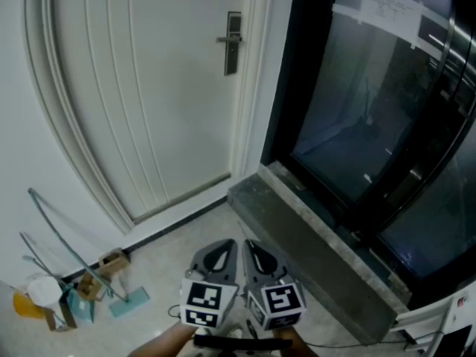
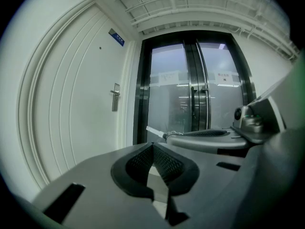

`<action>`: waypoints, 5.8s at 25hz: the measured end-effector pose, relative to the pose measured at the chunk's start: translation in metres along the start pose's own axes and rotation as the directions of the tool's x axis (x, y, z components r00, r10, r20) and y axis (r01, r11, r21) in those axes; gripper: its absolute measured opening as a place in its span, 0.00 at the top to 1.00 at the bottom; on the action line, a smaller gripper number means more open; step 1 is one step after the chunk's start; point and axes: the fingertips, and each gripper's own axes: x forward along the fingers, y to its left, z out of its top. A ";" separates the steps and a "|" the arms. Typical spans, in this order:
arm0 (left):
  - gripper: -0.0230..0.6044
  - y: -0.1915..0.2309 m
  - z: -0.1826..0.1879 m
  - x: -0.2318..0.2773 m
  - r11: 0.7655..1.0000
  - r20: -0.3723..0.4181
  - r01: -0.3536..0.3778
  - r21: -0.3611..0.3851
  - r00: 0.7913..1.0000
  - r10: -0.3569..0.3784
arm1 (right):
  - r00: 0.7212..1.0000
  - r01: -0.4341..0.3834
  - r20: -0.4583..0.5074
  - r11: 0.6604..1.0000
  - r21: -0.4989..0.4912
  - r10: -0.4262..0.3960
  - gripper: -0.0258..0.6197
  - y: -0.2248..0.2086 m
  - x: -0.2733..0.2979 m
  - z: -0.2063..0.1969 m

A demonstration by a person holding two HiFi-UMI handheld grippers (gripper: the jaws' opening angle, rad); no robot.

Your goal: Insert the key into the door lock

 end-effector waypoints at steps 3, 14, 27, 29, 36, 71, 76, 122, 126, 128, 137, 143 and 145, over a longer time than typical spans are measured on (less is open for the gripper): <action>0.96 -0.007 -0.001 0.002 1.000 -0.003 -0.002 0.006 1.000 0.002 | 1.000 -0.003 -0.004 1.000 0.007 0.003 0.93 -0.006 -0.005 0.001; 0.96 -0.036 -0.002 0.019 1.000 -0.023 -0.028 0.013 0.999 0.028 | 1.000 -0.028 0.006 1.000 0.003 0.028 0.93 -0.038 -0.021 -0.007; 0.96 -0.051 0.004 0.054 0.999 -0.012 -0.017 0.030 1.000 0.018 | 0.999 -0.039 0.014 0.999 -0.001 0.039 0.93 -0.070 -0.015 -0.002; 0.96 -0.047 0.004 0.061 1.000 -0.011 -0.012 0.023 1.000 0.013 | 0.999 -0.037 0.009 0.999 -0.008 0.037 0.93 -0.073 -0.008 -0.002; 0.96 -0.013 0.010 0.095 1.000 0.004 0.008 0.006 1.000 -0.008 | 1.000 -0.016 0.016 0.999 -0.033 0.017 0.93 -0.083 0.039 -0.001; 0.96 0.232 0.042 0.218 0.997 -0.021 0.057 -0.058 0.998 -0.058 | 0.999 -0.002 -0.039 0.997 -0.082 -0.002 0.93 -0.058 0.312 0.037; 0.96 0.240 0.044 0.248 0.997 -0.031 0.039 -0.072 0.999 -0.041 | 0.999 -0.021 -0.040 0.997 -0.075 0.018 0.93 -0.080 0.335 0.039; 0.96 0.294 0.158 0.515 0.990 0.037 -0.139 -0.005 0.990 0.139 | 0.984 -0.138 0.023 0.826 -0.547 0.179 0.93 -0.296 0.519 0.159; 0.96 0.316 0.173 0.535 0.993 0.047 -0.122 0.001 0.991 0.122 | 0.987 -0.113 0.014 0.763 -0.636 0.158 0.93 -0.302 0.549 0.174; 0.96 0.325 0.179 0.543 0.993 0.051 -0.115 0.006 0.992 0.114 | 0.989 -0.097 0.018 0.732 -0.674 0.149 0.93 -0.305 0.564 0.180; 0.96 0.360 0.191 0.568 0.996 0.056 -0.085 0.009 0.995 0.085 | 0.999 -0.003 0.015 0.501 -0.865 0.032 0.93 -0.315 0.613 0.202; 0.96 0.381 0.198 0.575 0.997 0.070 -0.082 0.007 0.994 0.082 | 0.999 0.039 0.026 0.386 -0.922 -0.038 0.93 -0.326 0.639 0.211; 0.96 0.388 0.201 0.575 0.996 0.080 -0.083 0.006 0.993 0.083 | 0.996 0.073 0.051 0.327 -0.942 -0.076 0.93 -0.331 0.645 0.219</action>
